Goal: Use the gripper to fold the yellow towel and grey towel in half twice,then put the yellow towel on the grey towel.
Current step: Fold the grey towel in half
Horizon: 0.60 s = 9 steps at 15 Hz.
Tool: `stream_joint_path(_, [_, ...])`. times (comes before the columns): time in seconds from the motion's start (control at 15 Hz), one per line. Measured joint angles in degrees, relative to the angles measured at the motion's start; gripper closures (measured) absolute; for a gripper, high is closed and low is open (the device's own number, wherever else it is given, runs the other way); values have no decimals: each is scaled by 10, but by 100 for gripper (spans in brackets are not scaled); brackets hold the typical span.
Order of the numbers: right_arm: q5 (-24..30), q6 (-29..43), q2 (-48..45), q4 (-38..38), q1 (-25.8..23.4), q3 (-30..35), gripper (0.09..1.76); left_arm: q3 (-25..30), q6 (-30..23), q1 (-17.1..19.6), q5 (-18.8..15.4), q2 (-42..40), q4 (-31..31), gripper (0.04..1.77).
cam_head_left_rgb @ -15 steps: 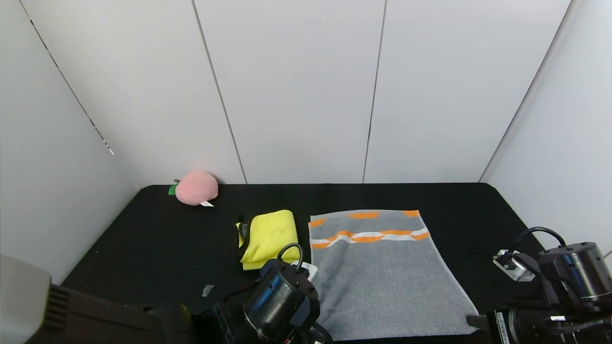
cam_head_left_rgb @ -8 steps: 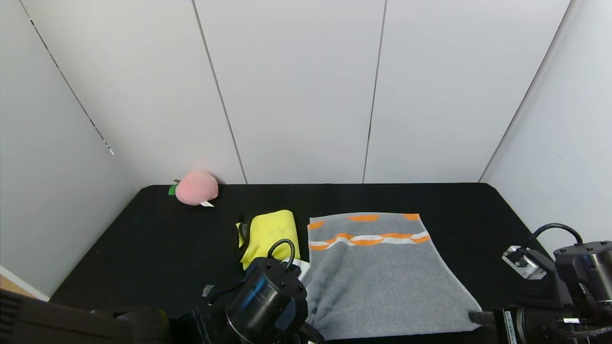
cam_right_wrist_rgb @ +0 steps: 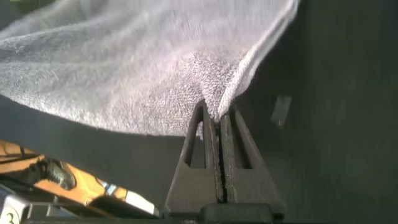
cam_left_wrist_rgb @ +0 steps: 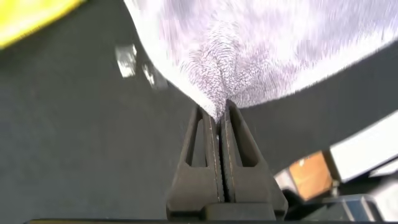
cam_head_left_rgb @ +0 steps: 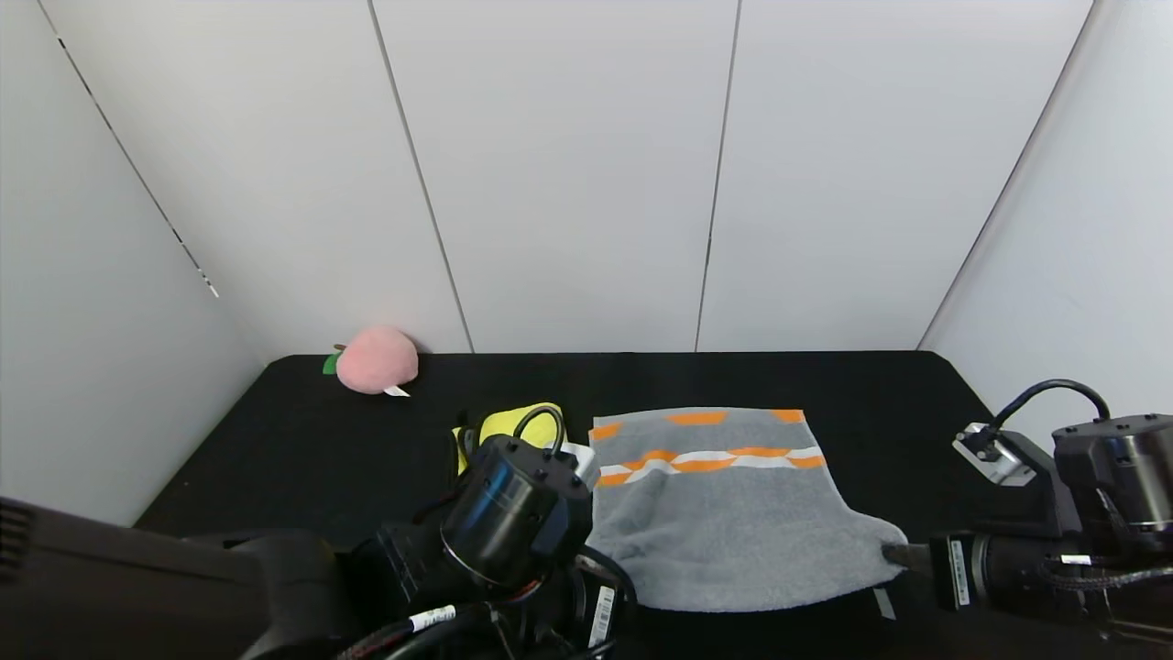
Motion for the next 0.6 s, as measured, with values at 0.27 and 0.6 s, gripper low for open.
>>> stream_joint_path(0.27, [0,1,29,0,-4,-52,171,-51,20,34,-1,27,2,169])
stream_joint_path(0.6, [0,1,85,-2,-11,-129,171,-123,54,68,-1,84,2,169])
